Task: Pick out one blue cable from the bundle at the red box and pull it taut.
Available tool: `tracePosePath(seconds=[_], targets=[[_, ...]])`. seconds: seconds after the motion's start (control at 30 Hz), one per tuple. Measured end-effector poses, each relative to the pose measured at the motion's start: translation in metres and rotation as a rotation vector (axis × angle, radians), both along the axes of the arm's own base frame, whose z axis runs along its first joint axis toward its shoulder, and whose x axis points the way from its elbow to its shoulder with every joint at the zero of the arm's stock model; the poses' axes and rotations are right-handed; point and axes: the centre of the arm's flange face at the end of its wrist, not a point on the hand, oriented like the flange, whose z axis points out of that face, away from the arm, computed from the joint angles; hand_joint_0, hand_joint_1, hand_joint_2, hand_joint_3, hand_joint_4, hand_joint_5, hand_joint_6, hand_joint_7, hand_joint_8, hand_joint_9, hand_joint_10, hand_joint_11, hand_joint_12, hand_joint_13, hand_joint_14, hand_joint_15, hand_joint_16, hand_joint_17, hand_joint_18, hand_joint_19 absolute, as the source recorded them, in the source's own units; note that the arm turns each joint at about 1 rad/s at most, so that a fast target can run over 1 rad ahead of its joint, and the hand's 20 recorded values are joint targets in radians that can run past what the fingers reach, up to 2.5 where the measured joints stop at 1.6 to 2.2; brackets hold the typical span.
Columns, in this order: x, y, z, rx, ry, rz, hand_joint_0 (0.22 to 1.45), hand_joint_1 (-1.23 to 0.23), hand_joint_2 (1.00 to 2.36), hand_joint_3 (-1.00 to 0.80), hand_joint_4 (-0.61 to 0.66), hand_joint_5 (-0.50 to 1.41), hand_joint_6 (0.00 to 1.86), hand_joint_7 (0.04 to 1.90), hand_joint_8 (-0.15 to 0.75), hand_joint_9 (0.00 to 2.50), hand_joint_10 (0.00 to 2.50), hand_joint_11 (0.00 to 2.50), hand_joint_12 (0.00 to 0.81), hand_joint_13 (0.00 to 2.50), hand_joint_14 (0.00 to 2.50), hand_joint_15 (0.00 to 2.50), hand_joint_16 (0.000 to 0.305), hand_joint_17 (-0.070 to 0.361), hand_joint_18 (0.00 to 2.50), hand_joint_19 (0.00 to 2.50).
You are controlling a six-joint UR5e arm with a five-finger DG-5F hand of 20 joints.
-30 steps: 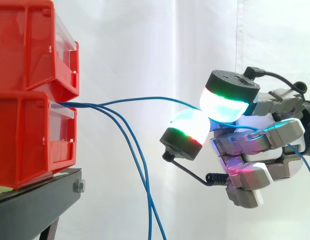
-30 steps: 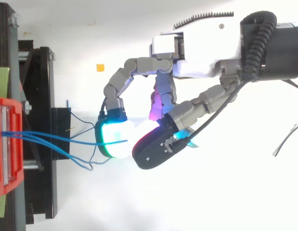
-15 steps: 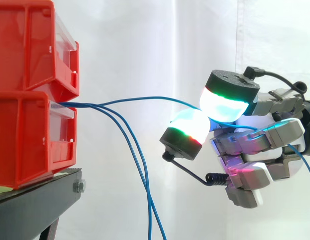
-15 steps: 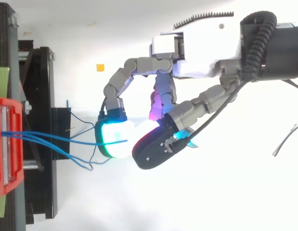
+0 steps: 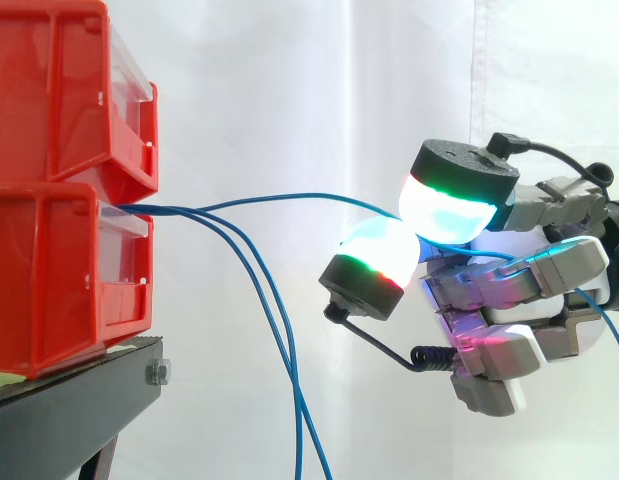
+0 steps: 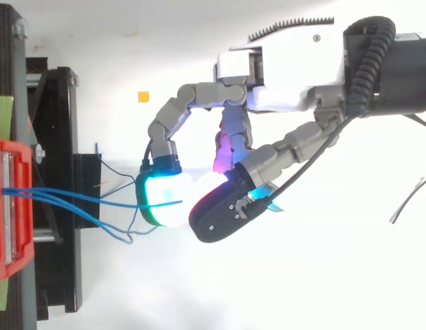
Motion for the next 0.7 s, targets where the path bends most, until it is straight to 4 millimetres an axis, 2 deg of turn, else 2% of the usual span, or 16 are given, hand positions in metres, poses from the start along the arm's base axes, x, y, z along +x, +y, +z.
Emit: tracePosePath(seconds=[0.27, 0.7], targets=[[0.0, 0.0001, 0.0, 0.0, 0.0, 0.0, 0.57, -0.89, 1.15, -0.08, -0.2, 0.0, 0.89, 0.94, 0.297, 1.73, 0.03, 0.83, 0.393, 1.34, 0.02, 0.64, 0.062, 0.14, 1.15, 0.59], [-0.0001, -0.0006, 0.0, 0.0, 0.0, -0.001, 0.58, -0.89, 1.13, -0.08, -0.21, 0.0, 0.89, 0.94, 0.297, 1.72, 0.03, 0.83, 0.394, 1.33, 0.02, 0.64, 0.062, 0.14, 1.13, 0.59]])
